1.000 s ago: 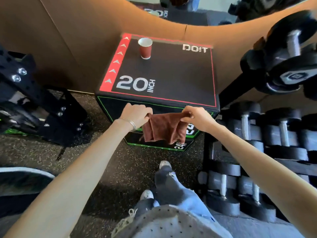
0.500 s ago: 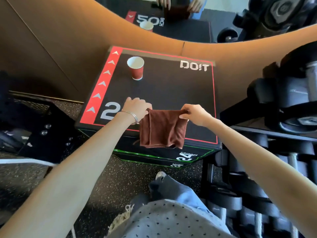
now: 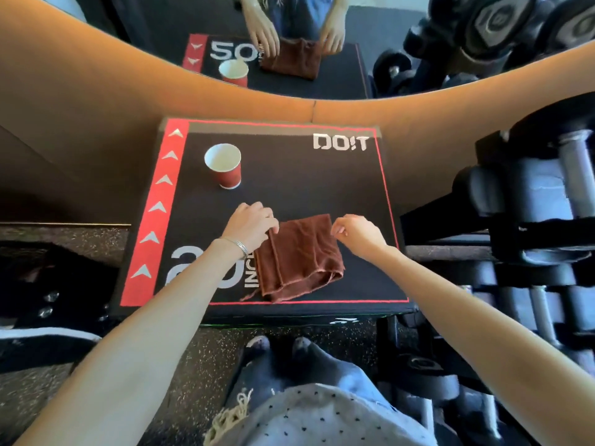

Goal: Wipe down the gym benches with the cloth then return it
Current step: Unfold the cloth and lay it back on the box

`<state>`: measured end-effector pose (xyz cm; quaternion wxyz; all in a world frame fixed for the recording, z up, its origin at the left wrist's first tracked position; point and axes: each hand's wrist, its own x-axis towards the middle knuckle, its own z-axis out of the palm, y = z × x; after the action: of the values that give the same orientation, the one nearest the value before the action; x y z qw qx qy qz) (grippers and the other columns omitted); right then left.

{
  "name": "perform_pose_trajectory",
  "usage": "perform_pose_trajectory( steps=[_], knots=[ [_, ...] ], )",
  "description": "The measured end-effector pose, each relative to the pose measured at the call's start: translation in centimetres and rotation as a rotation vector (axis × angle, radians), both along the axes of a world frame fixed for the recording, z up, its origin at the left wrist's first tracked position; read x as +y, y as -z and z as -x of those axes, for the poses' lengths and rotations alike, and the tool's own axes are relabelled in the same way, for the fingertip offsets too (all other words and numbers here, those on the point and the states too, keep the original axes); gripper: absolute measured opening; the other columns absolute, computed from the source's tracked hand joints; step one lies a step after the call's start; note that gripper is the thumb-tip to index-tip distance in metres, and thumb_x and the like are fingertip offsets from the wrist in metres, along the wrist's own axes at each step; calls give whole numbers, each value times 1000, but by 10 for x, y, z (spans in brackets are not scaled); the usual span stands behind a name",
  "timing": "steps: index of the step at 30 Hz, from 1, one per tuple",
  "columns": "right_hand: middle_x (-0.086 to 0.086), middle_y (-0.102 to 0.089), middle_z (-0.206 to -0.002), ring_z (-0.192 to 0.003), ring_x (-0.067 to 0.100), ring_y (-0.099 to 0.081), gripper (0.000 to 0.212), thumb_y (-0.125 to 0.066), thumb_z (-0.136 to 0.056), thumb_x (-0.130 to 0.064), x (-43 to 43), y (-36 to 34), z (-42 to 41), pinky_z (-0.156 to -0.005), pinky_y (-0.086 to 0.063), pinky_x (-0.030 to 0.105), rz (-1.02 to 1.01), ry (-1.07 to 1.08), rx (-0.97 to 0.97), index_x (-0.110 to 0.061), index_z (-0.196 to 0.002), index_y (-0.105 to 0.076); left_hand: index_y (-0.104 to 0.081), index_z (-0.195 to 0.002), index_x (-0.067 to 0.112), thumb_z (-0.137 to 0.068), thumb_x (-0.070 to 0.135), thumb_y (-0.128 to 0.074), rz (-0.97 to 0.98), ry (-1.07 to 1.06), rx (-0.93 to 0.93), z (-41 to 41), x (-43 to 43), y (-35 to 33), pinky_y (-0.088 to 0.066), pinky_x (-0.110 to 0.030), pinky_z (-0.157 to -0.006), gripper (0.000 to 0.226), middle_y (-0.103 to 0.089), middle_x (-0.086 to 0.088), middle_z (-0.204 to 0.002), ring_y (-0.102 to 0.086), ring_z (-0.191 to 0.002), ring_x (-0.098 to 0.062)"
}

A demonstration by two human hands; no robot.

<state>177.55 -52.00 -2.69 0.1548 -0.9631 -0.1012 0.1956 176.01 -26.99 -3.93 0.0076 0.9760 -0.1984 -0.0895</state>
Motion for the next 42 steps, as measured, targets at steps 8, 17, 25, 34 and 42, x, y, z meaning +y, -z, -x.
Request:
perform_pose_trajectory(
  steps=[8,17,25,34,42],
  knots=[
    [7,-65,-106,-89,29,-63,14,-55,-86,-11,21,9,6,-75,-53,34,25,156,128,-19,-96,-61,-64,-105,28,-92,17,-52,-53,88,13,-15,0,15,-34,-32,-86,21,-61,5,-112,-47,-111,-18],
    [6,-57,-105,-90,30,-60,7,-62,-87,-17,12,8,23,-75,-48,32,70,123,80,-15,-93,-59,-60,-97,23,-92,11,-49,-52,60,0,-13,7,19,-35,-34,-89,18,-56,1,-112,-45,-109,-22],
    [-5,-54,-108,-99,16,-55,26,-67,-85,-36,-12,7,55,-70,-39,27,200,-283,28,-26,-109,-61,-61,-99,24,-79,38,-62,169,111,128,70,-24,23,-36,-34,-84,24,-59,4,-103,-52,-102,-21],
    [-3,-58,-114,-110,19,-50,25,-45,-95,-18,-23,4,57,-89,-39,27,362,-411,-32,-23,-109,-65,-65,-103,27,-90,30,-51,100,48,246,79,-39,14,-33,-33,-87,20,-62,7,-107,-54,-105,-18],
    [6,-22,-156,-144,21,-19,50,-45,-100,-24,25,25,48,-112,-29,33,24,-396,-76,-9,-146,-31,-11,-150,18,-93,41,-49,100,-349,263,81,-60,21,-24,-40,-114,72,-9,-14,-157,-11,-144,-35]
  ],
)
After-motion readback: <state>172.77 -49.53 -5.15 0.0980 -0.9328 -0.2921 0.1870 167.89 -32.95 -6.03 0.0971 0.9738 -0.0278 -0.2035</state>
